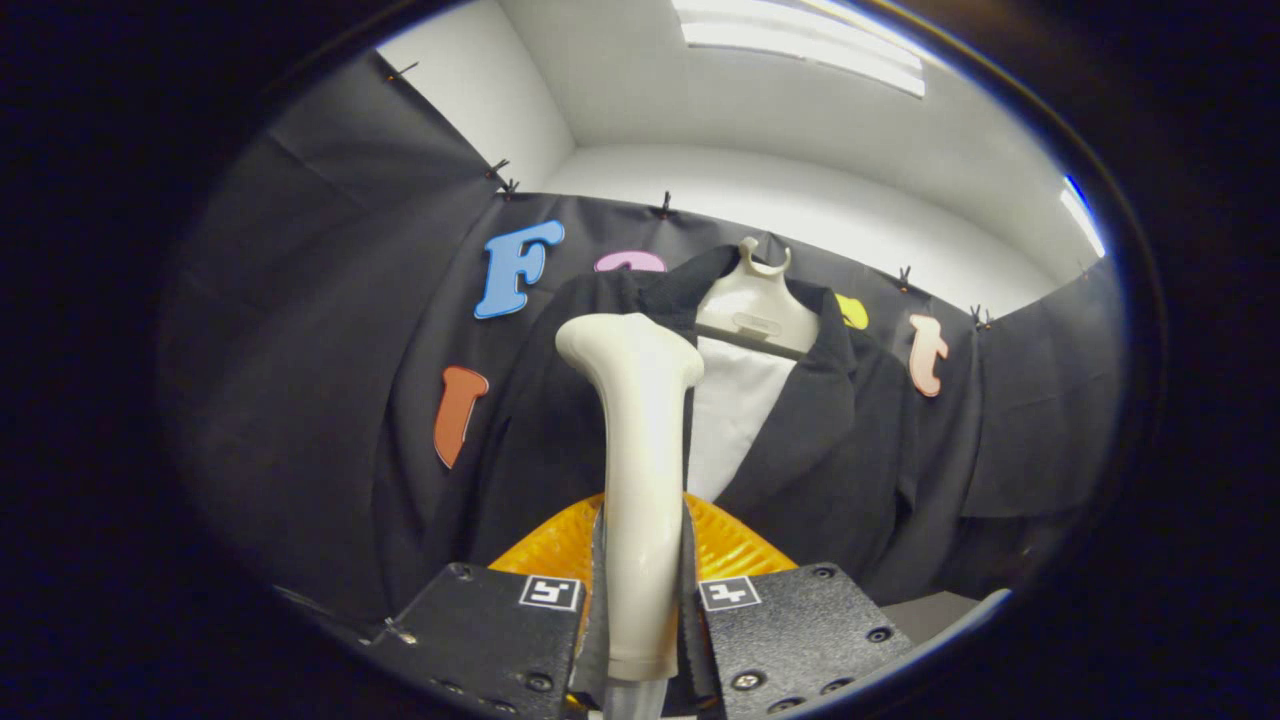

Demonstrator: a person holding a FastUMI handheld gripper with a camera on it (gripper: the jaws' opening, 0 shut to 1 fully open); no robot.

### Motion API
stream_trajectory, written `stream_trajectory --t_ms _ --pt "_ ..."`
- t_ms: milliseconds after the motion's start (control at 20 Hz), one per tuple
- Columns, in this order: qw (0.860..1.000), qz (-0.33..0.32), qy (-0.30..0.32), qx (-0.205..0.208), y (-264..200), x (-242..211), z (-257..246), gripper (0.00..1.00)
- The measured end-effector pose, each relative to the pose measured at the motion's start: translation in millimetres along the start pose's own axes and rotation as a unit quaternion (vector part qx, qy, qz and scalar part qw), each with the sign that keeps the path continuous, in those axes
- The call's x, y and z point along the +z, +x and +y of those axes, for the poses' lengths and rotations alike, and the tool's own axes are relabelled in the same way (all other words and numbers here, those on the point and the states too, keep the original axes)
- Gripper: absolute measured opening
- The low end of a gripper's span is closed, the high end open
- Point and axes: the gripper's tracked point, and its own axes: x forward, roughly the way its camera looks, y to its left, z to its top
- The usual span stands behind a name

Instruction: Iron the clothes twice with a garment steamer, once on the left side and once on the right side.

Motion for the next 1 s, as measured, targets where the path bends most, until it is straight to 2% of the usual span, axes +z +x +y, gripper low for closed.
stream_trajectory --t_ms 550,1000 --pt "0.999 0.05 0.002 0.009 -29 -56 3 0.3" --pt "0.997 0.077 0.004 0.016 -42 -79 0 0.3"
